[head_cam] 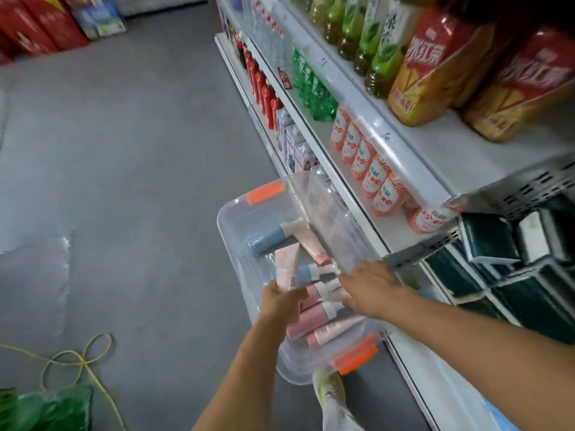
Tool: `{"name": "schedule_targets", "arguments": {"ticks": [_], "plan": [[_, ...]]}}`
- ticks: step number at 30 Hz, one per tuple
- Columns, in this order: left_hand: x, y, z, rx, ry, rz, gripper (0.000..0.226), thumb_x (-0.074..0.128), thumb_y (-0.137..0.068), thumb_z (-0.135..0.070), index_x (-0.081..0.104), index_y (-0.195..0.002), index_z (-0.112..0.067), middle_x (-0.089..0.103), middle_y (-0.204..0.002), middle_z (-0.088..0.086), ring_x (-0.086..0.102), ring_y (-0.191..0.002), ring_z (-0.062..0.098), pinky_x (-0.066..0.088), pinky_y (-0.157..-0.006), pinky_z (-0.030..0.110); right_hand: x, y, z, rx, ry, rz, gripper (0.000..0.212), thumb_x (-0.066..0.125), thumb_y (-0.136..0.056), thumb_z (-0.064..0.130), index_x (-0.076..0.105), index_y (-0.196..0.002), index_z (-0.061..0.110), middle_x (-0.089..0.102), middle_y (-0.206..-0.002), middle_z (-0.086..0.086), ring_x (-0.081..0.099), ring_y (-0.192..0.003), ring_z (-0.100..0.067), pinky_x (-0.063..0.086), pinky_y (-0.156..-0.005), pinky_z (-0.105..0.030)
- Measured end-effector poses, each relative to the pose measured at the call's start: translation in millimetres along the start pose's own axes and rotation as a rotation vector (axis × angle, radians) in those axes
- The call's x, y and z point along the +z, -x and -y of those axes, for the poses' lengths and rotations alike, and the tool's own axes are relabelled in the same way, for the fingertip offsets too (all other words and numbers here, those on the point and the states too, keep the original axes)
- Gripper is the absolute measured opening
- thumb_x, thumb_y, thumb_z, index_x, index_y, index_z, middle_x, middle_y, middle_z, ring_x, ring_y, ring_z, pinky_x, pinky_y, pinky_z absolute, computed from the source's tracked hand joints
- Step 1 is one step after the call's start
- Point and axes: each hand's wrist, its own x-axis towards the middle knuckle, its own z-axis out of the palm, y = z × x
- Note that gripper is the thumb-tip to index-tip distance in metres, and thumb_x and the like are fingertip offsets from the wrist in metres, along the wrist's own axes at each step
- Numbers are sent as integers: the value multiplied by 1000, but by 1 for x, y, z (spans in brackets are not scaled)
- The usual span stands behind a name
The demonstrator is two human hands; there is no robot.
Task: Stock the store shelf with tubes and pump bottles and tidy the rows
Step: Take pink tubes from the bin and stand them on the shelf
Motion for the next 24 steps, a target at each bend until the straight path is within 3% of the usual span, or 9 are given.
{"name": "schedule_targets", "arguments": {"ticks": [2,3,6,8,10,15,20,24], "plan": [[-4,32,0,18,63,-31,33,76,-80,-16,63,-107,-3,58,-63,0,50,-46,10,51,-42,35,-2,32,4,140,-377,-40,34,43,-95,52,57,-108,24,66,-102,-3,62,-98,-25,44,-75,-32],[-7,48,0,26,91,-39,30,75,-81,-21,66,-103,-4,55,-57,-2,48,-43,11,47,-39,31,-1,47,6,239,-644,-46,33,45,-93,54,57,-95,24,65,-91,-1,65,-88,-24,43,-67,-29],[-13,96,5,54,195,-52,22,68,-82,-27,68,-91,-7,57,-58,2,50,-46,17,40,-45,22,-1,92,20,432,-1374,-80,29,52,-95,39,66,-95,14,67,-63,-4,57,-49,-17,35,-43,-18],[-14,128,6,68,283,-15,18,63,-85,-23,66,-88,-5,61,-61,6,55,-50,20,46,-50,26,-2,125,30,480,-1630,-88,30,53,-95,37,67,-93,11,66,-57,-9,48,-37,-12,32,-36,-16],[-12,160,6,77,354,44,15,61,-84,-13,66,-90,0,64,-65,11,60,-55,23,51,-52,29,-4,157,41,459,-1820,-103,30,54,-95,38,66,-90,11,66,-62,-14,50,-39,-14,34,-37,-17],[7,239,13,141,439,259,25,61,-85,-1,59,-109,6,67,-80,19,68,-64,26,55,-50,31,4,234,60,393,-2023,-193,32,53,-94,46,65,-95,16,66,-69,-11,52,-54,-19,34,-50,-24],[38,298,27,225,392,317,31,67,-81,1,62,-112,-1,71,-86,17,67,-74,29,59,-69,44,7,318,66,296,-2070,-226,33,51,-96,44,65,-100,14,64,-70,-9,52,-49,-18,39,-42,-21],[64,337,34,314,315,339,23,69,-79,2,64,-101,-4,71,-72,11,66,-57,21,53,-50,30,15,379,59,242,-2016,-315,28,49,-100,28,59,-115,7,67,-72,-7,60,-60,-20,46,-50,-27]]}}
